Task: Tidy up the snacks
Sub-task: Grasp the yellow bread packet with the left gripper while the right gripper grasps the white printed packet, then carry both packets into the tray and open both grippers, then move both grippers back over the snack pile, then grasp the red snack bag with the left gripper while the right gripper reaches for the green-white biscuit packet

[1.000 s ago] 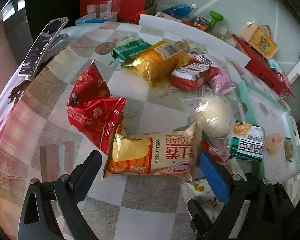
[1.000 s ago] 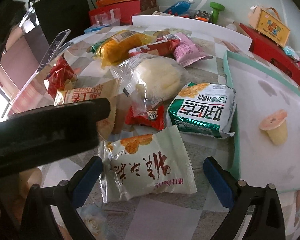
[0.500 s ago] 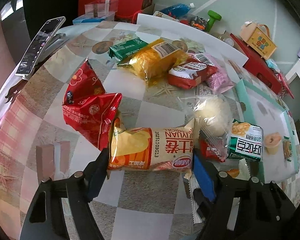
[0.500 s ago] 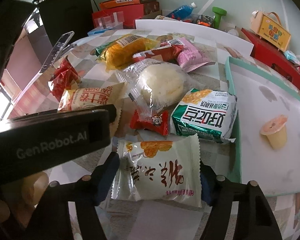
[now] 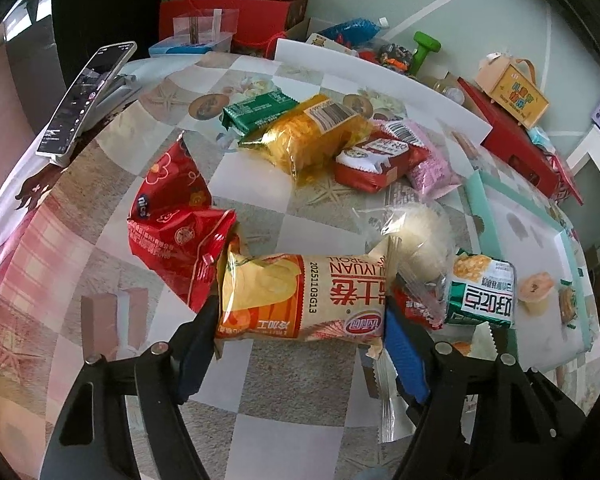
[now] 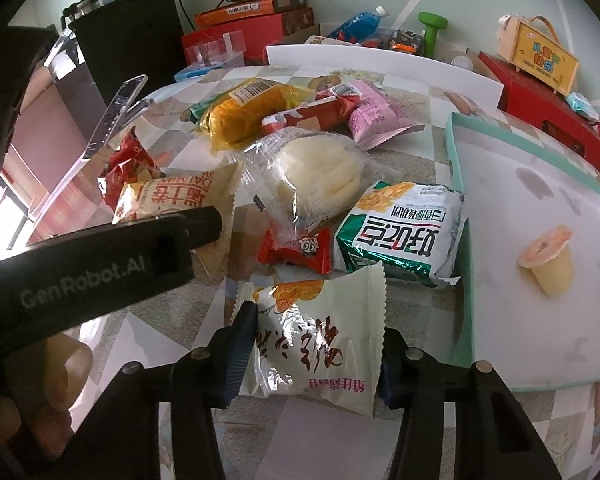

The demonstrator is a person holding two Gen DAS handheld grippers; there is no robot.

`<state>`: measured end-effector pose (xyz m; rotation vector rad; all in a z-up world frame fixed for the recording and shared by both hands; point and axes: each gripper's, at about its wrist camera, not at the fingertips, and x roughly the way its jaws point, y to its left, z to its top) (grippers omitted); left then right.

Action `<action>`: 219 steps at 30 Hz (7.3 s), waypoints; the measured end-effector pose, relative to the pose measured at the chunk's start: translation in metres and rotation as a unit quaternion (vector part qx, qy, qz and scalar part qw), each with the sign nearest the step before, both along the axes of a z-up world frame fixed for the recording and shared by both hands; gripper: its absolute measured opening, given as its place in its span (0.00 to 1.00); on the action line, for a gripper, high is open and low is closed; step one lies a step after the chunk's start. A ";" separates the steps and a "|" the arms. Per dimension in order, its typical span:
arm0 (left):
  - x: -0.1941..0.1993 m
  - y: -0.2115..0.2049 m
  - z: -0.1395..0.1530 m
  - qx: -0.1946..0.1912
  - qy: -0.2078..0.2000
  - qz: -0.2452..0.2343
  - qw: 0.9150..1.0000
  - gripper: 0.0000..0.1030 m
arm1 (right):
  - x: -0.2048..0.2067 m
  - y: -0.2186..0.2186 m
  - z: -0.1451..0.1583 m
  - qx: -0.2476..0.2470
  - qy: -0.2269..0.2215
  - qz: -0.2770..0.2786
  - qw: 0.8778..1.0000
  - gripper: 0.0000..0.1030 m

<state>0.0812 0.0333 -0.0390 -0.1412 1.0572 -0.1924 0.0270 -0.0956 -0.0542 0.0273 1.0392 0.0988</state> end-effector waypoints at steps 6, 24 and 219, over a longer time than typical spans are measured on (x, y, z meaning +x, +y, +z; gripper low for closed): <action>-0.003 0.005 0.007 -0.010 -0.008 0.006 1.000 0.76 | -0.002 -0.002 0.005 0.005 -0.010 -0.008 1.000 0.51; -0.010 0.012 0.042 -0.053 -0.055 0.014 0.997 0.76 | -0.008 -0.009 0.046 0.000 -0.073 -0.036 0.997 0.51; 0.033 -0.003 -0.013 0.045 0.022 0.046 0.998 0.50 | 0.048 -0.047 0.013 0.026 -0.057 0.040 0.997 0.75</action>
